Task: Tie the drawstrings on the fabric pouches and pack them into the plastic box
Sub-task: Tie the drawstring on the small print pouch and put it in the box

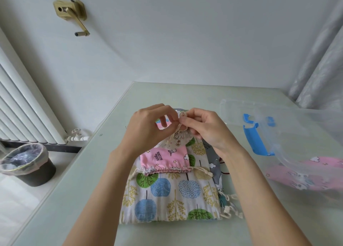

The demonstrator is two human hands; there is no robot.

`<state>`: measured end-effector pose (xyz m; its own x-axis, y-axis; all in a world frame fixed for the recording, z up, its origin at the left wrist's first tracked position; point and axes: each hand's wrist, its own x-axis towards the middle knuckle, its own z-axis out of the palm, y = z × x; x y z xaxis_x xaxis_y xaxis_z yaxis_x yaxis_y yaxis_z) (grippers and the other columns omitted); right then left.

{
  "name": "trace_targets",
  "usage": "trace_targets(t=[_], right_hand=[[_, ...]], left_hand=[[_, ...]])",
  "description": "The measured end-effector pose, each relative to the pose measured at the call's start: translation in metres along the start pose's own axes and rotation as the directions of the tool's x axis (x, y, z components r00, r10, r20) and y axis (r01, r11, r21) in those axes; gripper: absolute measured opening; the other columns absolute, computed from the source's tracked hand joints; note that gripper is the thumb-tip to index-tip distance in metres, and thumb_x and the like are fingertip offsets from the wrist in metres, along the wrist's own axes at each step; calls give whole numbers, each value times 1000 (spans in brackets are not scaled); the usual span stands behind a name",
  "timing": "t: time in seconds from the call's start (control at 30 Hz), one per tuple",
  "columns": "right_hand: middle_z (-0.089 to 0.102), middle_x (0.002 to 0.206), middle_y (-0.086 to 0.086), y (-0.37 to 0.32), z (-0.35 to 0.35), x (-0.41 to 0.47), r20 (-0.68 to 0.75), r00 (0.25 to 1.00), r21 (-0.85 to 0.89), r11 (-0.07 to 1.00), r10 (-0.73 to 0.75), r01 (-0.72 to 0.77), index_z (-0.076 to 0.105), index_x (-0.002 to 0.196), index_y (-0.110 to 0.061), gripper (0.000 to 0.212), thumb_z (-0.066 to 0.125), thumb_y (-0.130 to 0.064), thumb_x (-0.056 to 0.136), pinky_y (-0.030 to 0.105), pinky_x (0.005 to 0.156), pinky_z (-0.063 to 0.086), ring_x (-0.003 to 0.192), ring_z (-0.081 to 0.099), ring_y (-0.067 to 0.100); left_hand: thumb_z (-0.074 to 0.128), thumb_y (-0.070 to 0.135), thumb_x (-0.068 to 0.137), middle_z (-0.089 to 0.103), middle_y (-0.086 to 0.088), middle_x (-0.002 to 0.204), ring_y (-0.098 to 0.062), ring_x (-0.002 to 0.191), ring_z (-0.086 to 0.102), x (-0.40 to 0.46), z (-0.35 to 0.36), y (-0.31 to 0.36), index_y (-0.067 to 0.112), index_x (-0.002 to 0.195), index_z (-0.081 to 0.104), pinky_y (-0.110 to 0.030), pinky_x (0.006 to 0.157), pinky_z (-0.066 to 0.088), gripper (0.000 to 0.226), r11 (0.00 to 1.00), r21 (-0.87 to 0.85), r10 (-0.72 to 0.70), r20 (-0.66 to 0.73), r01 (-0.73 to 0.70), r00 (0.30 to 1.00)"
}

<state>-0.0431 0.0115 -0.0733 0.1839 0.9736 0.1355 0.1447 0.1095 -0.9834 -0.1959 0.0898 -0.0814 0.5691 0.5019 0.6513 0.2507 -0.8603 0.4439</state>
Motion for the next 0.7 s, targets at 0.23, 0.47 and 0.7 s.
trace_targets(t=[0.23,0.47,0.7], right_hand=[[61,59,-10,5,-1,1,38,999,18,999,28,-29,66,81,-16,9,61,-14,88,14,43,30,51,42,5],[57,52,-13,6,-4,3,-23,999,61,997,42,-40,65,84,-12,9,58,-11,90,13,45,34,48,44,0],[58,70,4,10,-8,3,-12,1000,-63,998,-22,21,69,94,-10,10,60,-9,89,14,57,47,55,53,7]], left_hand=[[61,29,75,59,11,69,-7,66,55,-3,11,-2,20,74,57,-19,57,44,10,902,-385,-210,6,196,978],[80,25,63,68,5,83,-10,79,66,-3,15,-4,17,97,57,-24,76,53,41,841,-449,-266,143,302,953],[78,9,73,72,8,71,-7,66,68,-2,14,-4,14,89,61,-18,66,52,24,902,-324,-275,82,286,958]])
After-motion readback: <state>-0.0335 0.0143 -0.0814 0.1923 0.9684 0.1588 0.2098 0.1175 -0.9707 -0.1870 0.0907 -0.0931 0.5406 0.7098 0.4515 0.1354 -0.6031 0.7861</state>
